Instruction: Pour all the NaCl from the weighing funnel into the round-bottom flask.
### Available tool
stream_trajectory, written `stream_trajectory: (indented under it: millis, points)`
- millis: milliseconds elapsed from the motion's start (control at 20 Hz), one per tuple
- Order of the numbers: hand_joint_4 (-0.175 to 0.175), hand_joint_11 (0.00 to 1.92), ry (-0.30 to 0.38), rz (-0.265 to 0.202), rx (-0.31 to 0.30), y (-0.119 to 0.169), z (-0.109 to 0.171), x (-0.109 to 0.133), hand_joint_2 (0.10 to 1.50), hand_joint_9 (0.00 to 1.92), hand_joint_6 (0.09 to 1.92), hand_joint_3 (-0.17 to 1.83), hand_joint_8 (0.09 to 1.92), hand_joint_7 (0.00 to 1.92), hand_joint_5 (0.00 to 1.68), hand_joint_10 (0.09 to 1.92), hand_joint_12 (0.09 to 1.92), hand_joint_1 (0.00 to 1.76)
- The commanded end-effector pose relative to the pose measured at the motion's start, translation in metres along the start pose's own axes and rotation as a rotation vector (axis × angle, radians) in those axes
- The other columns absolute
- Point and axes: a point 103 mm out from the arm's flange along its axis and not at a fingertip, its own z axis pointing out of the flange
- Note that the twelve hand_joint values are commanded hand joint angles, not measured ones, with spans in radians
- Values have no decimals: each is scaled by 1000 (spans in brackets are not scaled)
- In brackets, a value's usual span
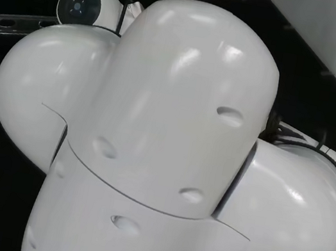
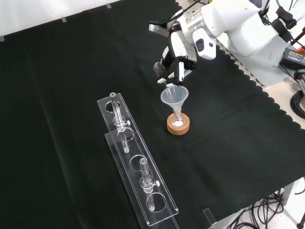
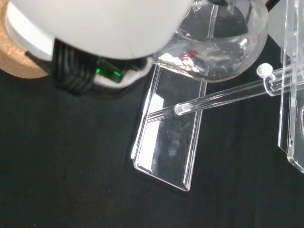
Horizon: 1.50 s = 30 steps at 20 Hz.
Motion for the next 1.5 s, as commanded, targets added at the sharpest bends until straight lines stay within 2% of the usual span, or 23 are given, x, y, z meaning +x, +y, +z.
stream_trajectory:
  millis: [50, 650, 1100, 1500]
  points:
    - [175, 263, -10, -15, 2, 2, -2, 4, 601, 1340, 87, 618, 87, 1799, 1589, 143, 1434, 1159]
    - [175, 261, -40, -21, 4, 4, -5, 3, 602, 1341, 87, 617, 87, 1799, 1589, 142, 1435, 1158]
    - [175, 259, -133, -39, 28, 10, -7, 6, 601, 1342, 87, 617, 87, 1800, 1589, 141, 1435, 1159]
    - [175, 258, -153, -48, 25, 9, -9, 5, 601, 1342, 87, 618, 87, 1800, 1590, 140, 1435, 1159]
